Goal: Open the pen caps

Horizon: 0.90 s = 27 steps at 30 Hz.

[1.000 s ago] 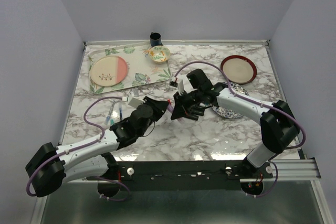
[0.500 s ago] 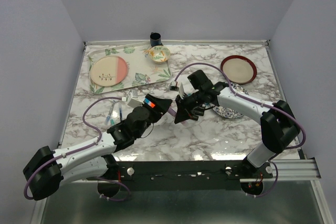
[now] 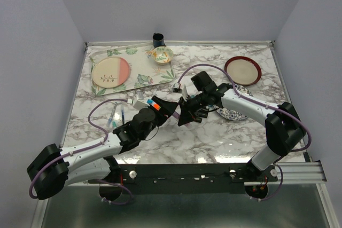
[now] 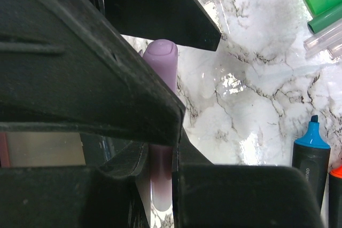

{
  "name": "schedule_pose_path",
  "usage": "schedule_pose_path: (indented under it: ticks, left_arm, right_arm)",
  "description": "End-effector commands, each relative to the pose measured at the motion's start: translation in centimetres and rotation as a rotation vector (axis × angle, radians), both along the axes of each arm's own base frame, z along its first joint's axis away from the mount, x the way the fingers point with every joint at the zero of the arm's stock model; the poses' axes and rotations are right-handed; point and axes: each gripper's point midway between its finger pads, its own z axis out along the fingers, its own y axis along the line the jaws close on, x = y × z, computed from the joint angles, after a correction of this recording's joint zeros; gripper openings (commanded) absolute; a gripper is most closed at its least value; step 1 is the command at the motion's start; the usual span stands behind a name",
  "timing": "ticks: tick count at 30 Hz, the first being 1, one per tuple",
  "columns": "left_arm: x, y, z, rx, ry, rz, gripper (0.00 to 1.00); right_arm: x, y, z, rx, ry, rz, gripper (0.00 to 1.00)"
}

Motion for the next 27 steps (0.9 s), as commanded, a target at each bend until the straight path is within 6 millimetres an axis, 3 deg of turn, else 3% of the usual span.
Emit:
schedule_pose_path:
  ticks: [1, 16, 27]
  left_arm:
    - [-0.2, -0.7, -0.2, -0.019, 0.009, -0.021, 0.94]
    - [-0.1, -0.5, -0.8, -0.018, 0.02, -0.018, 0.99]
    - [0.1, -1.7, -1.6, -0.018, 0.048, -0.057, 0.99]
  right_arm:
    - [0.4, 0.3, 0.9, 0.017, -0.017, 0.015, 0.0]
    - [0.5, 0.3, 0.6, 0.007, -0.019, 0.014, 0.01]
    - [0.7, 0.2, 0.6, 0.004, -0.036, 0.009, 0.0]
